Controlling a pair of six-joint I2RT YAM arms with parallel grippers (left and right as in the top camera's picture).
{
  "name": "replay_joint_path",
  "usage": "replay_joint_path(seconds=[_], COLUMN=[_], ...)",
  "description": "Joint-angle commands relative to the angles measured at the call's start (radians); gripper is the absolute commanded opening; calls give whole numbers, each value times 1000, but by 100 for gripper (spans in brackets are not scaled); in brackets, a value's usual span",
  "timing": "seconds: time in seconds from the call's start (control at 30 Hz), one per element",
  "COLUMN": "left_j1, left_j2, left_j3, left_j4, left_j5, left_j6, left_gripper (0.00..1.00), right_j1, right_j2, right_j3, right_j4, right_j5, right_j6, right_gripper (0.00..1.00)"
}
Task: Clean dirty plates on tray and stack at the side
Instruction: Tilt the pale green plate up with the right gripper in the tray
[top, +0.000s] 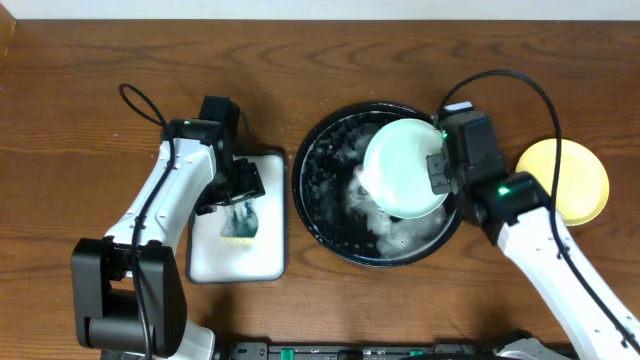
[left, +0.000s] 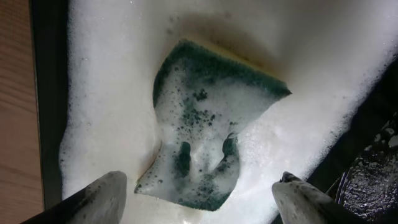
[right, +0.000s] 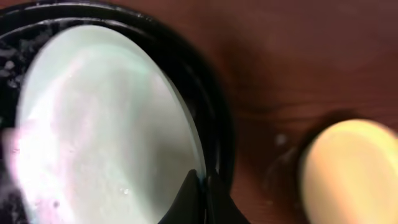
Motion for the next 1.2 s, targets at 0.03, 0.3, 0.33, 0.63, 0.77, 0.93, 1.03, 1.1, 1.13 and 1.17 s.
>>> replay_joint_path(seconds=[0.03, 0.3, 0.33, 0.63, 0.77, 0.93, 1.03, 1.1, 1.13, 1.17], left_j1=[1, 1, 1, 1, 1, 1, 1, 1, 1, 1], left_j2=[-9, -9, -9, -9, -9, -9, -9, -9, -9, -9], left_j3=[-2, -2, -2, -2, -2, -2, -2, -2, -2, -2], left_j4=[-2, -2, -2, -2, -2, -2, -2, -2, -2, -2], left_j5=[-10, -10, -10, -10, -10, -10, -10, -10, -10, -10], left_j6=[10, 10, 10, 10, 10, 10, 10, 10, 10, 10], left_gripper=[81, 82, 82, 82, 82, 82, 82, 82, 82, 82], right_j1=[102, 341, 366, 492, 523, 550, 560, 568, 573, 576], right_j2=[-58, -68, -68, -68, -68, -68, -68, -68, -68, -68], right_j3=[11, 11, 11, 11, 11, 11, 11, 11, 11, 11], right_j4=[3, 10, 11, 39, 55, 83, 130, 159, 170, 175], right_j5=[268, 613, 637, 761, 766, 814, 869, 886, 886, 886], right_j6=[-78, -170, -185, -392, -407, -472, -544, -589, -598, -599], right_gripper=[1, 1, 1, 1, 1, 1, 1, 1, 1, 1])
